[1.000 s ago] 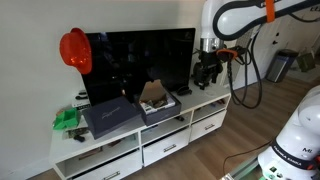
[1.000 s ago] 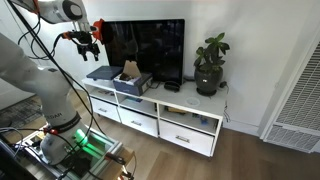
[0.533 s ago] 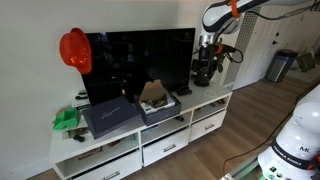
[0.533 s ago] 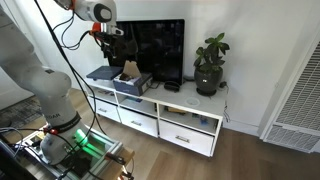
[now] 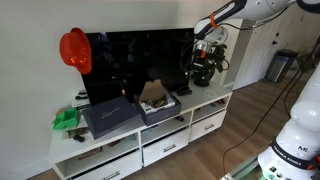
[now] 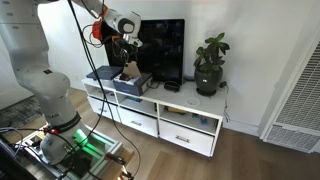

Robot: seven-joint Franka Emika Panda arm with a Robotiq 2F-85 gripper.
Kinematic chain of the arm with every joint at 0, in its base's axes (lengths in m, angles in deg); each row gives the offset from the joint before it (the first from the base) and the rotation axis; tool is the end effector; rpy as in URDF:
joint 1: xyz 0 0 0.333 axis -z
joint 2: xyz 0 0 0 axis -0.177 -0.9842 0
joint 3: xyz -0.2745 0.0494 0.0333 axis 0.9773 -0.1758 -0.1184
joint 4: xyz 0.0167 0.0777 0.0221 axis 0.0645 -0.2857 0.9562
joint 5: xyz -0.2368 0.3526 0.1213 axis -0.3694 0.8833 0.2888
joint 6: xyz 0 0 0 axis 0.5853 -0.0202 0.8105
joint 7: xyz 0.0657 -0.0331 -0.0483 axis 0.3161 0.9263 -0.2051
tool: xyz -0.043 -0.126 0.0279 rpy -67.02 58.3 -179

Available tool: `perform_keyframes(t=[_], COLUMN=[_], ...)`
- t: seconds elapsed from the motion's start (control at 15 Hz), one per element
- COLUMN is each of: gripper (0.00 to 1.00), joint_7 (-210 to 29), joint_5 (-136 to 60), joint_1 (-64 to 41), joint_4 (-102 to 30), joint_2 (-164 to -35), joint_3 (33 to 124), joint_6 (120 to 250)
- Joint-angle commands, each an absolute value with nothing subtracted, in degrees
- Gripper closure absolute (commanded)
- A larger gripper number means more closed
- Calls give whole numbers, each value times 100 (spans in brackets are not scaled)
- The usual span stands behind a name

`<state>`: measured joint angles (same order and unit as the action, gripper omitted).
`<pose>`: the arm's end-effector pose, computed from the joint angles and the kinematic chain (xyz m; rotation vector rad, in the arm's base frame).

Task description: Move the white box to the right

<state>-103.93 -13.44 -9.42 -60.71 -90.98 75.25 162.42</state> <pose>0.5827 0.0170 0.2714 -2.7232 0.7457 0.3782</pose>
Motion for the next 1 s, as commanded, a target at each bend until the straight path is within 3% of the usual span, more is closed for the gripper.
perform_keyframes(t=[0.0,0.53,0.93], gripper=[0,0,0], joint_7=[-10477,-11361,-12745], joint_5=[-1248,-793,-409], joint_1=[-937,-931,-1041], joint_4=[-5962,-5212,-4378], joint_2=[-9239,-10035,-11256], joint_3=[7544,7569,7591], joint_6=[16254,16231,17435])
